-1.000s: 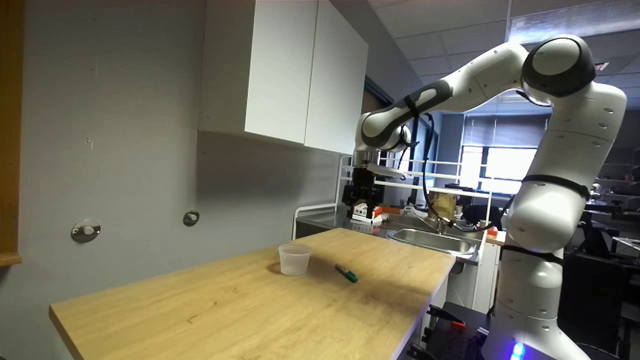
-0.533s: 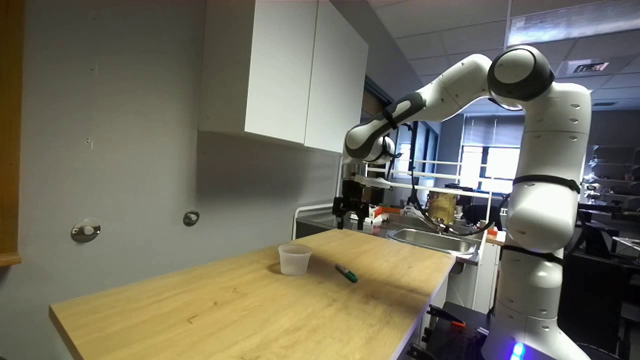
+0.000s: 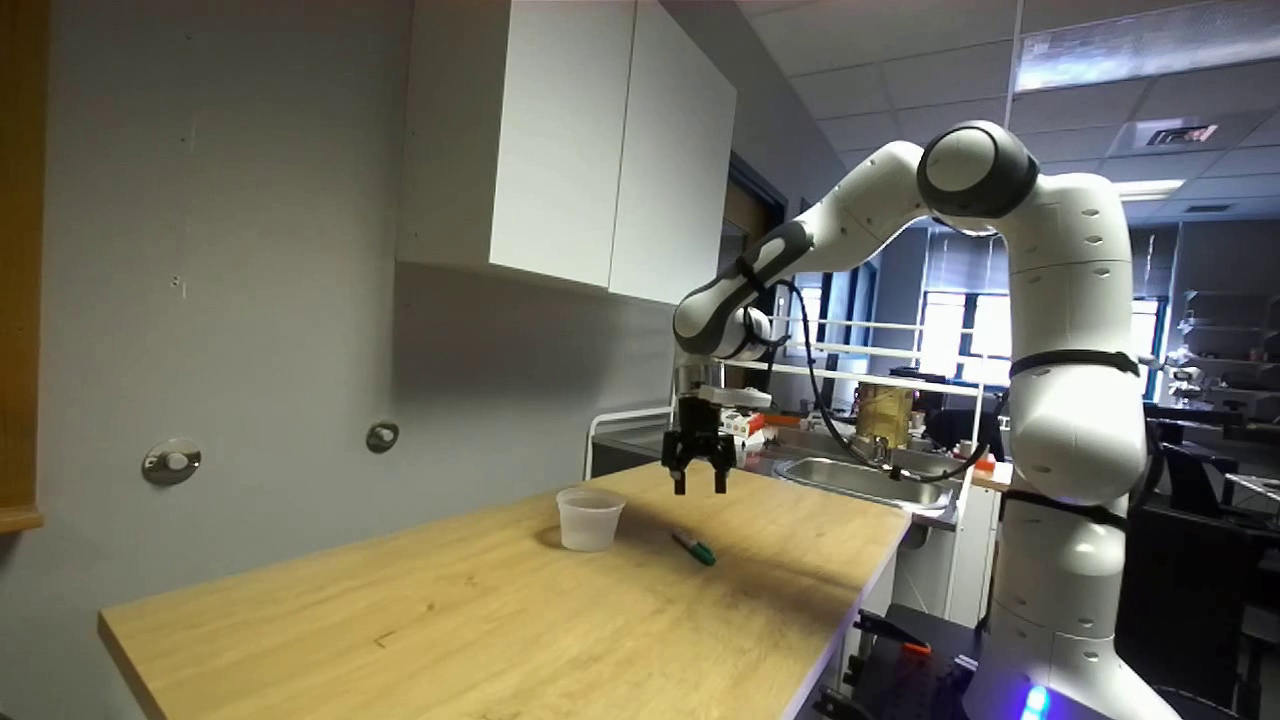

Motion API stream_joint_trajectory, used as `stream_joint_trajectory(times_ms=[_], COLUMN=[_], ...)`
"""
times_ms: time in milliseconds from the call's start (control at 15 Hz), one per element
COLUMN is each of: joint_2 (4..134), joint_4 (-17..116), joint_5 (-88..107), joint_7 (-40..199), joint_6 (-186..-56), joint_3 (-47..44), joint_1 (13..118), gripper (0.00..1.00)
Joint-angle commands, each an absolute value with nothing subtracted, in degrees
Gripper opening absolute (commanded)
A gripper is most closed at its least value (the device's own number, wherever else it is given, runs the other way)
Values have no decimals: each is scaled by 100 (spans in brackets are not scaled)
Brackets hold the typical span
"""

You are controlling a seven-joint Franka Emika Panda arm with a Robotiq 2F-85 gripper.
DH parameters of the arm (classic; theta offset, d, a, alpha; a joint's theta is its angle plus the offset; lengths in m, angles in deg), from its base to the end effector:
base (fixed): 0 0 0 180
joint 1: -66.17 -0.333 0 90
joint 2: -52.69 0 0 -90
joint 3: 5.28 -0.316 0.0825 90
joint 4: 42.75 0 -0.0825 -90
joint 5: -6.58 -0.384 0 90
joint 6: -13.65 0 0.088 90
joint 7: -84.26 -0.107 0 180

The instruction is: Put the marker in the bowl

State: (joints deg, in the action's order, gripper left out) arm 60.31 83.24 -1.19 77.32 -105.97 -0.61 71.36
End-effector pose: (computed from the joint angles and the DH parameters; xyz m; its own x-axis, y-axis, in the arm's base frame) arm 0.5120 -0.0821 0.3055 0.9029 -0.3479 -0.2526 -0.3728 -0.9261 -0.0571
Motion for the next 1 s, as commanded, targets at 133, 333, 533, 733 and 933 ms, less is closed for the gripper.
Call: stream_joint_trajectory(times_ms=[133,333,533,733,933], joint_2=[6640,6826,7036,7232,7434], joint_4=[8023,7971,7869,7779,7683], joint_5=[-653,-834,-820,-766,-760], joint_7=[8001,8122,8133,8107,8109], joint_6=[-10685,-10777,-10822,-10855,-10849], joint_3=[-46,-73,-75,-68,-73], joint_1=[7292,7328,7316,7318,7331], gripper=[100,100,100,100,100])
